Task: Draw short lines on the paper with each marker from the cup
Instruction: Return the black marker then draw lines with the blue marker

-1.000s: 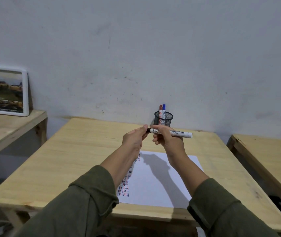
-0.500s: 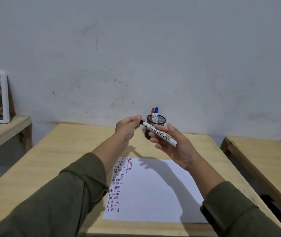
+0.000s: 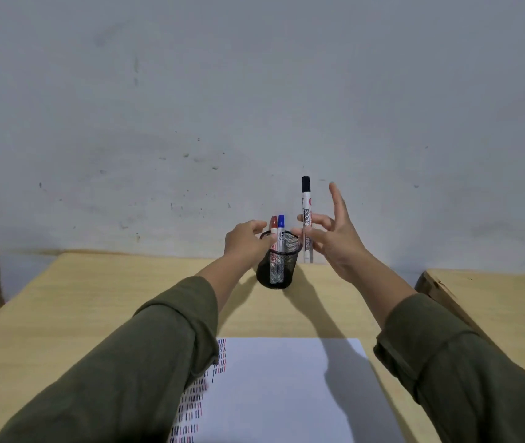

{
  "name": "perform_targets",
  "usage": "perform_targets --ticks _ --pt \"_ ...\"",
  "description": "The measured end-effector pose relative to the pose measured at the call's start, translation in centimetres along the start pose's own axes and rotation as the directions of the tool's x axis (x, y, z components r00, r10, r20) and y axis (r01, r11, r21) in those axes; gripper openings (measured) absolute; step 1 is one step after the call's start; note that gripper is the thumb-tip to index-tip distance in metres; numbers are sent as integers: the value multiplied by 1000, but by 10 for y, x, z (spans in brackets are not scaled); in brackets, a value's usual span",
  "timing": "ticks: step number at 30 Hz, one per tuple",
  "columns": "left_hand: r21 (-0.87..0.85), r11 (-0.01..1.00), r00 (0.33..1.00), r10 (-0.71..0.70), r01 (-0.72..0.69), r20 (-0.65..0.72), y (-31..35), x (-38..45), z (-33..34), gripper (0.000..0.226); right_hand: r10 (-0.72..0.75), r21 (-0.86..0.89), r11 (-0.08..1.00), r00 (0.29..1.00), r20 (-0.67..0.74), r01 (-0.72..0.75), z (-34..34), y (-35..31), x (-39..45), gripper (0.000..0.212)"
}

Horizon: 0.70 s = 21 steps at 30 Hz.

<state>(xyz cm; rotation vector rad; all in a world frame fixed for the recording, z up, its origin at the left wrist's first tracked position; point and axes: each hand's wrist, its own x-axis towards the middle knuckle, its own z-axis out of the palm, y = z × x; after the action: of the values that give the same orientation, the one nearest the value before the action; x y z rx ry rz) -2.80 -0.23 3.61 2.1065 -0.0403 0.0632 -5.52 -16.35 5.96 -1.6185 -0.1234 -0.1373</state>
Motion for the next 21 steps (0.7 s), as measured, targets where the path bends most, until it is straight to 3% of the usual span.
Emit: perform_targets --ticks 3,9,15,21 --pt "99 995 1000 6 -6 -5 -8 12 9 54 -64 -192 980 998 -29 58 3 0 23 113" --pt "192 981 999 30 -28 -11 -23 25 19 52 -151 -365 919 988 19 147 9 8 50 103" --pt "107 993 999 44 -41 -24 -32 28 23 49 -182 -499 854 983 -18 149 10 27 57 89" --pt "66 998 999 23 -20 -42 -34 29 26 47 -190 -644 749 982 14 154 12 41 61 90"
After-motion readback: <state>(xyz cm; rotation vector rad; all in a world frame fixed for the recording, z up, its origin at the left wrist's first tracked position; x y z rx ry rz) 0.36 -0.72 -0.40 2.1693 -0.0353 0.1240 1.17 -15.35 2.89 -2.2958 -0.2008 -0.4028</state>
